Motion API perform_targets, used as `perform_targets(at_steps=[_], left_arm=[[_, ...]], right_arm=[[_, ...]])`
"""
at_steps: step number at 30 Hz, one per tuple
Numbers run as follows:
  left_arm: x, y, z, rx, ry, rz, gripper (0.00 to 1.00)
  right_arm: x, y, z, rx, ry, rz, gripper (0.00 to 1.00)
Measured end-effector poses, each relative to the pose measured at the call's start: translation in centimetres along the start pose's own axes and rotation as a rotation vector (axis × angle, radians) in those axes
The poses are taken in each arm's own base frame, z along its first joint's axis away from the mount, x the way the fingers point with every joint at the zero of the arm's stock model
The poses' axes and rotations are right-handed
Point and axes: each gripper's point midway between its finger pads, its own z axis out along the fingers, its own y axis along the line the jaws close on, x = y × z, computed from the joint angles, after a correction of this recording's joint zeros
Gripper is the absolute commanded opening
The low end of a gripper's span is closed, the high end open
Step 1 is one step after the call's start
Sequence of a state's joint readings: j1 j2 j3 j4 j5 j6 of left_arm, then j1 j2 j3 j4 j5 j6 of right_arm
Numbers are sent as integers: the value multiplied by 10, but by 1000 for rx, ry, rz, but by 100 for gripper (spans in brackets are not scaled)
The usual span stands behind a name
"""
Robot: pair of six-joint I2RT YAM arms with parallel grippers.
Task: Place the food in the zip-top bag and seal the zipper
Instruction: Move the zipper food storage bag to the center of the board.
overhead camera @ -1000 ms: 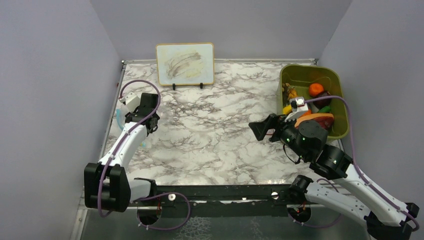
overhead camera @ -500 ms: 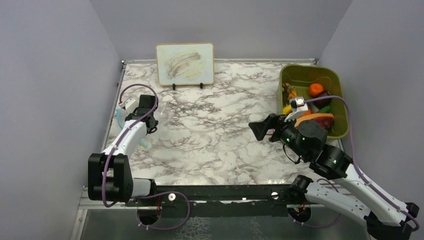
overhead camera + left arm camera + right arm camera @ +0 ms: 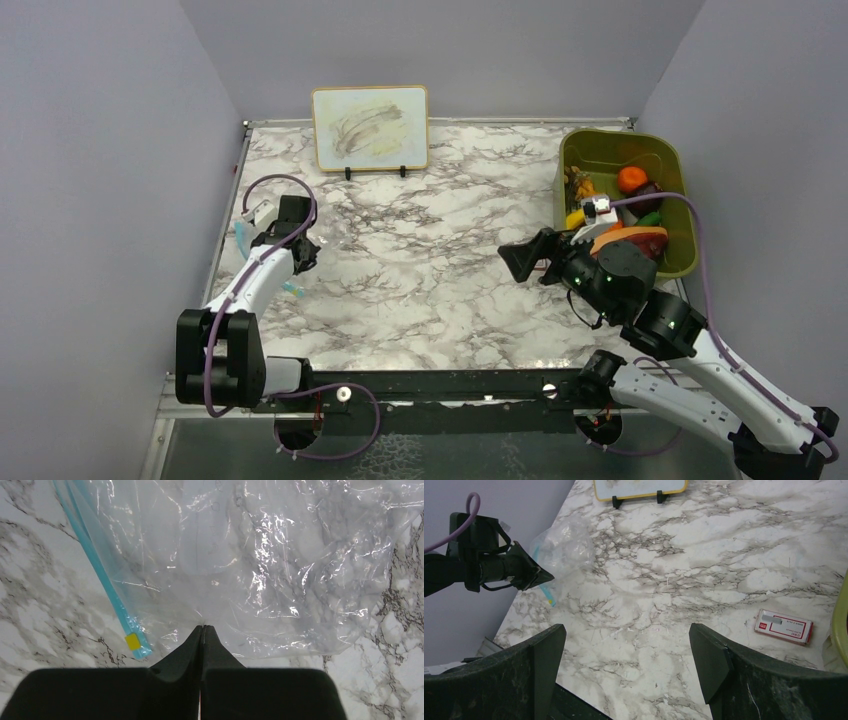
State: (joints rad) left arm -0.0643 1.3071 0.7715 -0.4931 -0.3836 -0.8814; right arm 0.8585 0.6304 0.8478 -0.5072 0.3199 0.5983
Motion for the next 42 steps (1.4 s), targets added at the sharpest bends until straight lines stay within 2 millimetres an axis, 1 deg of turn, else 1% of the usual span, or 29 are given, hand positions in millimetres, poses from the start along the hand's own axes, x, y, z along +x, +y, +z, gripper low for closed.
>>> perform_targets(at_steps=[4, 8, 13, 18, 21, 24, 29, 33, 38, 42], left_arm=[[11, -1, -4, 43, 36, -1, 0], [20, -10, -13, 124, 80, 10, 0], [25, -30, -31, 259, 117, 37, 0], [26, -56, -61, 424, 123, 54, 0], [32, -71, -75, 513, 144, 74, 0], [43, -82, -84, 565, 176, 96, 0], [76, -109, -108, 667, 231, 169, 0], [101, -131, -126, 749, 273, 202, 0], [125, -150, -135, 802, 310, 226, 0], [139, -163, -140, 846, 333, 238, 0]], right_arm=[[3, -1, -1, 1, 13, -4, 94], [4, 0, -1, -4, 18, -1, 93], [11, 4, 2, -23, 50, -2, 91], [26, 10, 11, -41, 121, -15, 86], [32, 17, 18, -58, 166, -21, 81], [41, 23, 22, -78, 212, -25, 77], [51, 28, 24, -107, 259, -19, 73], [52, 32, 23, -121, 270, -7, 71], [54, 34, 22, -132, 279, 6, 69], [55, 36, 22, -139, 289, 16, 67]])
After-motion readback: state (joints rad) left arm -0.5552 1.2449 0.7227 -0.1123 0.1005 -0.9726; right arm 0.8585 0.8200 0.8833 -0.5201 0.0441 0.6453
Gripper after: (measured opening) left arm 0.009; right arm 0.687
